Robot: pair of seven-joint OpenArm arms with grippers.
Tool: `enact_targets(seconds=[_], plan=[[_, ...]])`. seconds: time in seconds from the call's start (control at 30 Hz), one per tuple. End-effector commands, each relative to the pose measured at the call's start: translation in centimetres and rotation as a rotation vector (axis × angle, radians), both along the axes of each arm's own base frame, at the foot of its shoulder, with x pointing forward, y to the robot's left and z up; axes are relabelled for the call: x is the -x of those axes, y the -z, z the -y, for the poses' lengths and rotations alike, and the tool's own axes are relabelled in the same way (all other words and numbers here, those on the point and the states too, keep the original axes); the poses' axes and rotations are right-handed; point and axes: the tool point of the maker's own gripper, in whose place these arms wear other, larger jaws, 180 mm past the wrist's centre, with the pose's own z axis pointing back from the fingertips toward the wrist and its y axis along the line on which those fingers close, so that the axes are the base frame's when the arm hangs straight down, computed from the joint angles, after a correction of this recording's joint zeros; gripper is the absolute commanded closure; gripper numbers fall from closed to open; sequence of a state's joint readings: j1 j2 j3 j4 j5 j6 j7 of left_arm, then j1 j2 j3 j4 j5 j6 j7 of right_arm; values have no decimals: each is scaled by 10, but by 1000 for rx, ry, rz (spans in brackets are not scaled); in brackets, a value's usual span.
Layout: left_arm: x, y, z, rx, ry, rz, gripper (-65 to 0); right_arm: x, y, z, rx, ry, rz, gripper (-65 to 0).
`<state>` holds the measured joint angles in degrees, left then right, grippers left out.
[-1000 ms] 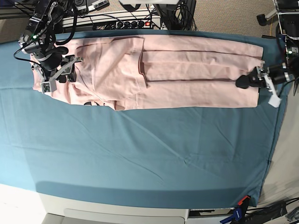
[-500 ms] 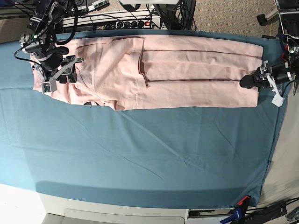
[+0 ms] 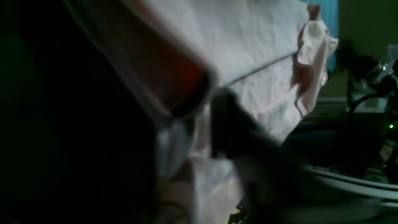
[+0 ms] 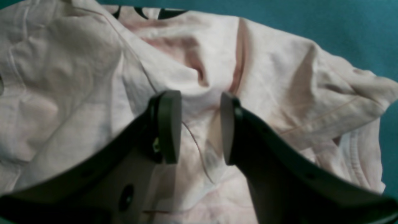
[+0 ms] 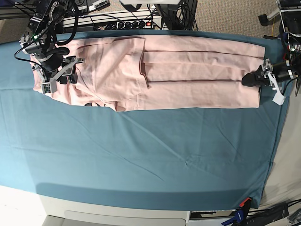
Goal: Fold the T-shirt properly
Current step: 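Move the left gripper to the opposite end of the strip and grasp, then drag the held strip end with the left gripper toward the right gripper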
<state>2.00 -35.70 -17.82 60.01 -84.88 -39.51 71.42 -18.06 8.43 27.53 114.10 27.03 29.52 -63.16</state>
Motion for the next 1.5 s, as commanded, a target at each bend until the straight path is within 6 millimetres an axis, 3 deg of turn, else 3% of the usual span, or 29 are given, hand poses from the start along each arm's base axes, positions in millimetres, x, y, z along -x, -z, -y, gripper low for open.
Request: enact_targets(seconds=[0.0,0.17,0.33,0.47,0.7,0.83,1.1,1.47], plan=[[0,0,-1,-6,4,-8,0,-7,-11,2,3,-2,46,-217],[-1,-3,-2,-6,11,9,0,-6,-10,4,9,8,41,-217],[-10,-22,-9,-35,30,61,0,-3,-7,23,76,95,16,-217],[-12,-42,9,-79,136,134,0,-5,-9,27,85,120,28,-217],[-8,-72,75,-183,409,298,0,-6,-11,40,139,166,27,-217],[-1,-67,118,-219,517,356,0,0,-11,62,233,248,5,-217],[1,-58,199,-154,625,415,0,2,-14,75,298,277,6,-217],[-20,-77,275,-103,652,546,0,1,-15,76,299,278,12,-217]])
